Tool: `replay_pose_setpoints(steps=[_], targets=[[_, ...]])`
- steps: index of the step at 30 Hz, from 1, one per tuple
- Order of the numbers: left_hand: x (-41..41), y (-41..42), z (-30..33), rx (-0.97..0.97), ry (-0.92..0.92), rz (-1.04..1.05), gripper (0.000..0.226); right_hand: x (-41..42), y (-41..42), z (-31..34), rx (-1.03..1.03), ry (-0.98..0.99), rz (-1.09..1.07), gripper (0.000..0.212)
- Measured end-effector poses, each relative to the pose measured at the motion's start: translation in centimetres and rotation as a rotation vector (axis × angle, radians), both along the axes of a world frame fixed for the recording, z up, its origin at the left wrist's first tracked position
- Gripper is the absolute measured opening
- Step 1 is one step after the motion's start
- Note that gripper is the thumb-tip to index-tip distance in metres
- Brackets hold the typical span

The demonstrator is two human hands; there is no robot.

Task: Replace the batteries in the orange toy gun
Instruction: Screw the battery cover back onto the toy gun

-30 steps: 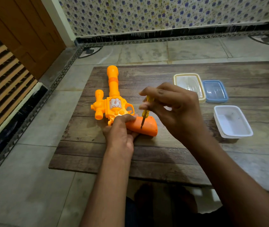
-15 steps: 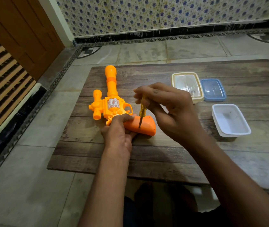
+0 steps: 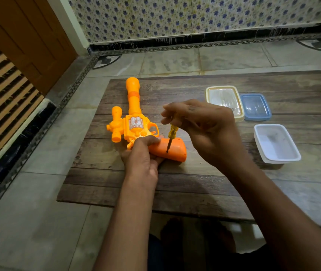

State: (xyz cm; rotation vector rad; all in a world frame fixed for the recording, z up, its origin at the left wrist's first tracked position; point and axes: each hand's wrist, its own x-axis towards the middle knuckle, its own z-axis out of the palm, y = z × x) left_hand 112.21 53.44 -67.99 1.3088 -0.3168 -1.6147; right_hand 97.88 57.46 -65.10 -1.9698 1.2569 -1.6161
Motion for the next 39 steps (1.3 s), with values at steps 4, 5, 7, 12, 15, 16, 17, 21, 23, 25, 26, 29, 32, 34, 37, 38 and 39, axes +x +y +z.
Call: replay_pose_setpoints(steps=[4, 5, 7, 12, 15, 16, 17, 21, 23, 25, 26, 29, 32, 34, 37, 38, 39], targets=[[0.0, 0.0, 0.0, 0.003, 0.003, 0.002, 0.056, 0.1, 0.0, 0.0, 0.001, -0.024, -0.087, 0.023], [0.0, 0.0, 0.0, 0.000, -0.001, 0.007, 0.058, 0.2, 0.0, 0.0, -0.019, 0.003, -0.122, 0.022], [0.0, 0.0, -0.1, -0.013, -0.002, 0.009, 0.064, 0.4, 0.0, 0.2, -0.058, 0.054, -0.159, 0.023], [0.2, -0.1, -0.4, -0.023, 0.011, 0.016, 0.075, 0.2, 0.1, 0.2, -0.016, 0.030, -0.014, 0.021], [0.2, -0.2, -0.3, -0.012, -0.005, 0.006, 0.060, 0.1, 0.0, 0.1, 0.000, -0.035, -0.021, 0.023], [0.2, -0.2, -0.4, -0.010, -0.005, 0.007, 0.059, 0.2, 0.0, 0.1, -0.012, -0.028, -0.051, 0.023], [0.2, -0.2, -0.5, -0.008, 0.000, 0.005, 0.058, 0.4, -0.1, 0.2, -0.035, -0.005, -0.085, 0.022], [0.1, -0.2, -0.5, -0.020, 0.010, 0.028, 0.060, 1.0, -0.2, 0.2, -0.111, 0.092, -0.138, 0.020], [0.2, -0.2, -0.4, -0.038, 0.013, 0.026, 0.068, 0.7, -0.2, 0.1, -0.077, 0.089, -0.076, 0.019], [0.2, -0.2, -0.4, -0.041, 0.014, 0.036, 0.078, 0.3, -0.1, 0.1, -0.018, 0.053, 0.015, 0.025], [0.2, -0.2, -0.5, -0.040, 0.011, 0.032, 0.081, 0.2, 0.0, 0.1, -0.005, 0.042, 0.038, 0.029], [0.3, -0.3, -0.6, -0.036, 0.014, 0.028, 0.076, 0.1, 0.0, 0.1, -0.021, 0.055, -0.017, 0.028], [0.3, -0.1, -0.5, -0.042, 0.016, 0.027, 0.080, 0.5, -0.1, 0.3, -0.078, 0.102, -0.127, 0.025], [0.3, -0.1, -0.6, -0.049, 0.008, 0.029, 0.086, 0.5, -0.2, 0.4, -0.098, 0.123, -0.116, 0.022], [0.2, -0.1, -0.4, -0.052, 0.017, 0.037, 0.082, 0.3, -0.1, 0.2, -0.030, 0.086, 0.000, 0.027], [0.2, -0.1, -0.5, -0.053, 0.019, 0.034, 0.081, 0.2, 0.0, 0.1, -0.017, 0.075, 0.010, 0.031], [0.2, -0.1, -0.5, -0.055, 0.019, 0.036, 0.078, 0.1, 0.0, 0.1, -0.016, 0.073, 0.002, 0.033]])
